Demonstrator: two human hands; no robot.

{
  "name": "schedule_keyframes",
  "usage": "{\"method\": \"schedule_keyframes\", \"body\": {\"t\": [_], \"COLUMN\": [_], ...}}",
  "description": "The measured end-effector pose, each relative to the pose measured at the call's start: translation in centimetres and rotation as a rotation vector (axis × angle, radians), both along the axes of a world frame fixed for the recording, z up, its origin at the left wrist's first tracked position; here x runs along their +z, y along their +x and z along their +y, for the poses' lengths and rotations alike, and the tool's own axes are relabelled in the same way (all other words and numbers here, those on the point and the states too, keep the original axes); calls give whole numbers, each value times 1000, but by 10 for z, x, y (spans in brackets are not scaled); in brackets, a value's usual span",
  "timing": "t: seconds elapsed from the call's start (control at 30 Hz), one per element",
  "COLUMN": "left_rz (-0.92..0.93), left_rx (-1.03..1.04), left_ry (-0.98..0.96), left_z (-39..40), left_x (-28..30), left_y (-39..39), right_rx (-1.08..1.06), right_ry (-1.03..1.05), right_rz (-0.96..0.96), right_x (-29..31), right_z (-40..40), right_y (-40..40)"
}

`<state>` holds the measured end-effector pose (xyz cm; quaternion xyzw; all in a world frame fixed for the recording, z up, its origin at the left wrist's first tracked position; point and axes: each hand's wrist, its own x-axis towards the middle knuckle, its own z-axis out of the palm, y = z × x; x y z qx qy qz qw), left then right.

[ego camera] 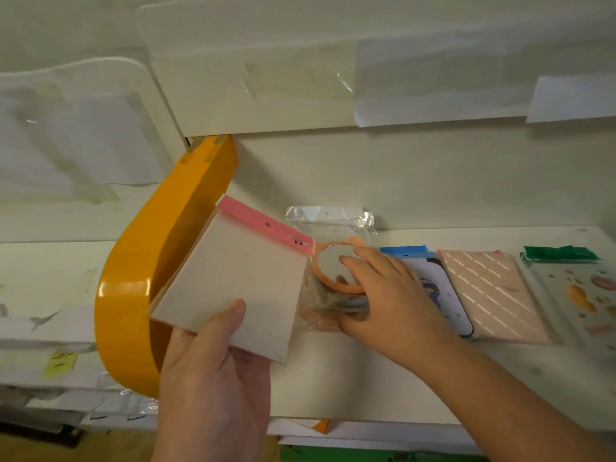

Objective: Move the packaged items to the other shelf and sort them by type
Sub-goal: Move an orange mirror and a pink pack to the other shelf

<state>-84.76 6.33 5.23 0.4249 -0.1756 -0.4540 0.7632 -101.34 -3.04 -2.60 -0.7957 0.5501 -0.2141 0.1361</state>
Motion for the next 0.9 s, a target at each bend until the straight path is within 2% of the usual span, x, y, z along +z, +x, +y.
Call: {"method": "schedule_keyframes", "body": {"t": [0.2, 0.33, 0.67, 0.77, 0.9], "left_rz": [-24, 4, 35, 5, -77], "left_rx": [-3, -25, -130, -178, -256], "left_ry": [46, 78, 18, -4, -7], "left_z": [-11, -21, -35, -39, -48], "left_x": [-2, -1, -4, -7, -13], "left_y": [-6, -20, -59, -77, -104], "right_rx": [7, 7, -120, -115, -216], "right_ry": [2, 35, 77, 45, 15], "right_rz": [-96, -90, -137, -64, -19], "right_x": [0, 0, -1, 15, 18], "right_z": [4, 5, 14, 27, 44], "right_y": [-13, -28, -94, -114, -144]}}
